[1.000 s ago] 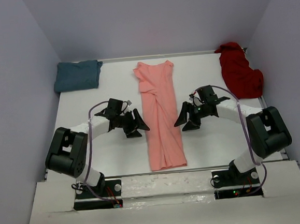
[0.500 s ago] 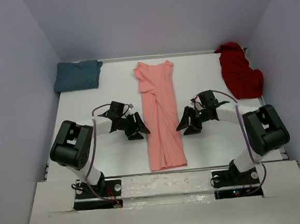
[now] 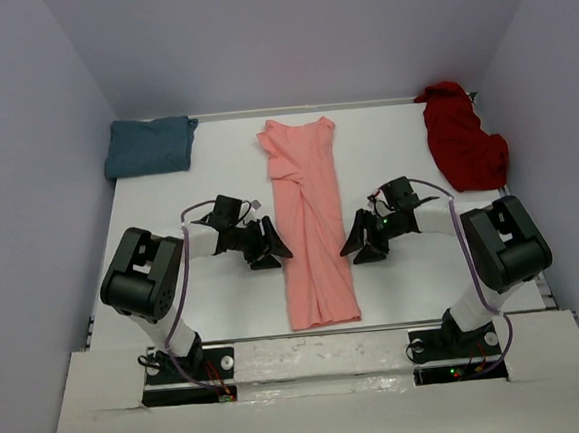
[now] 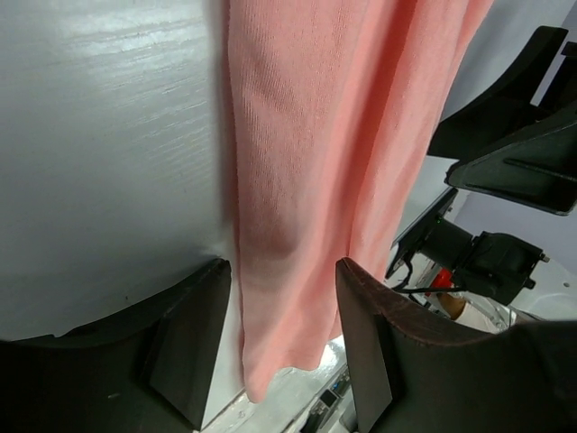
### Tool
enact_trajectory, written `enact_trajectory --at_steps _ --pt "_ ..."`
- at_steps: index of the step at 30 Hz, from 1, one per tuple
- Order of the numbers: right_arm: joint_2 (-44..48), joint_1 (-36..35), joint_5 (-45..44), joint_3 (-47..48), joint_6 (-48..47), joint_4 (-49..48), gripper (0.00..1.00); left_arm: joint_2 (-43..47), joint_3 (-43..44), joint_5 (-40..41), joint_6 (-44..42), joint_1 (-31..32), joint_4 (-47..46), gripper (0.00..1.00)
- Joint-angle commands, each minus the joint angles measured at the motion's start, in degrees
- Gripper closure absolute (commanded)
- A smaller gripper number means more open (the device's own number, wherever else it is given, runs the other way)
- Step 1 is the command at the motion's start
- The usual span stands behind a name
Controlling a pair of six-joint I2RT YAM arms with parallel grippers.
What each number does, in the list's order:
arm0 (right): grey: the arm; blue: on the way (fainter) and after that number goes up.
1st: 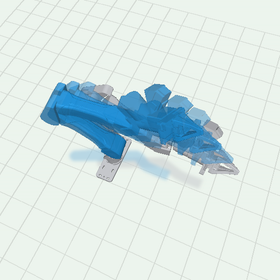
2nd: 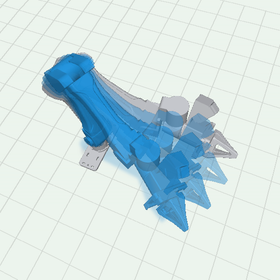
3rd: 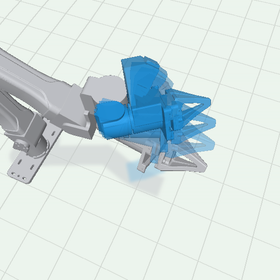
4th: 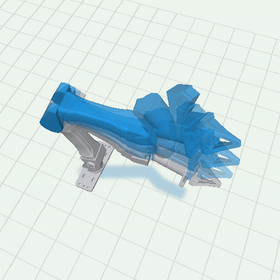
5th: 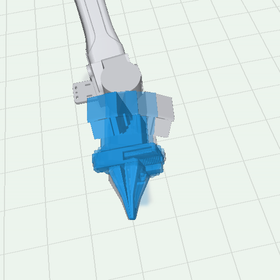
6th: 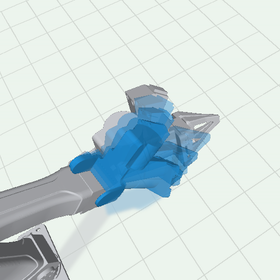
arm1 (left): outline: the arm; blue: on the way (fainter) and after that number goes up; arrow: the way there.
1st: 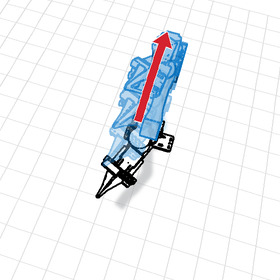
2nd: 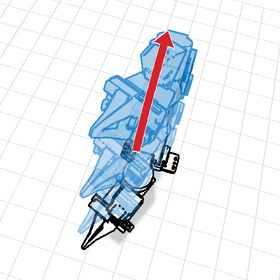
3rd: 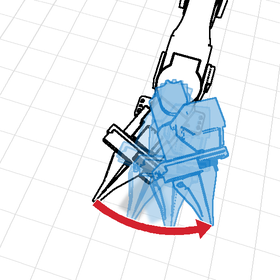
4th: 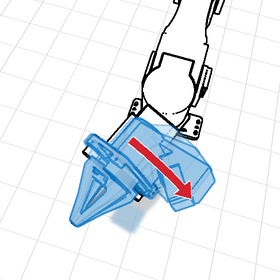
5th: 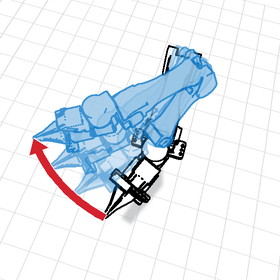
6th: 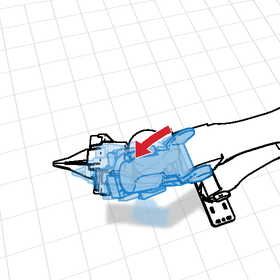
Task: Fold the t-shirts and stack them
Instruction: Fold the tshirt
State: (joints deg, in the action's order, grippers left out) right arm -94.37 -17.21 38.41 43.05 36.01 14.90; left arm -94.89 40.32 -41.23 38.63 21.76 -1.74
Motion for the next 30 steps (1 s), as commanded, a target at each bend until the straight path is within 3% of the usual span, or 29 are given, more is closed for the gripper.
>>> enact_trajectory --at_steps 1,10,16,17,20,24,30 --pt "-2.4 0.3 -3.5 0.6 -0.9 -2.1 0.41 -3.4 0.2 4.9 -2.2 0.9 2.4 0.36" --pt "-3.8 0.3 -3.7 0.8 -0.7 -2.5 0.50 -5.1 2.5 7.3 -2.8 2.2 5.6 0.41" --pt "-4.6 0.3 -4.3 0.8 -0.4 -2.4 0.74 -6.0 2.4 7.2 -3.5 2.3 7.1 0.69" --pt "-4.7 0.3 -4.2 0.8 -0.4 -2.4 0.85 -6.0 2.4 7.5 -3.6 2.2 7.4 0.73" --pt "-4.9 0.3 -4.6 1.1 -0.6 -1.9 1.00 -6.2 2.4 7.8 -4.0 2.3 8.5 0.77" --pt "-4.9 0.3 -6.0 2.0 -1.4 -0.6 1.00 -6.7 2.6 9.0 -4.9 2.2 10.2 0.84" --pt "-5.2 0.3 -7.8 2.7 -2.9 1.5 1.00 -7.2 2.8 11.3 -6.0 1.5 12.5 0.85"
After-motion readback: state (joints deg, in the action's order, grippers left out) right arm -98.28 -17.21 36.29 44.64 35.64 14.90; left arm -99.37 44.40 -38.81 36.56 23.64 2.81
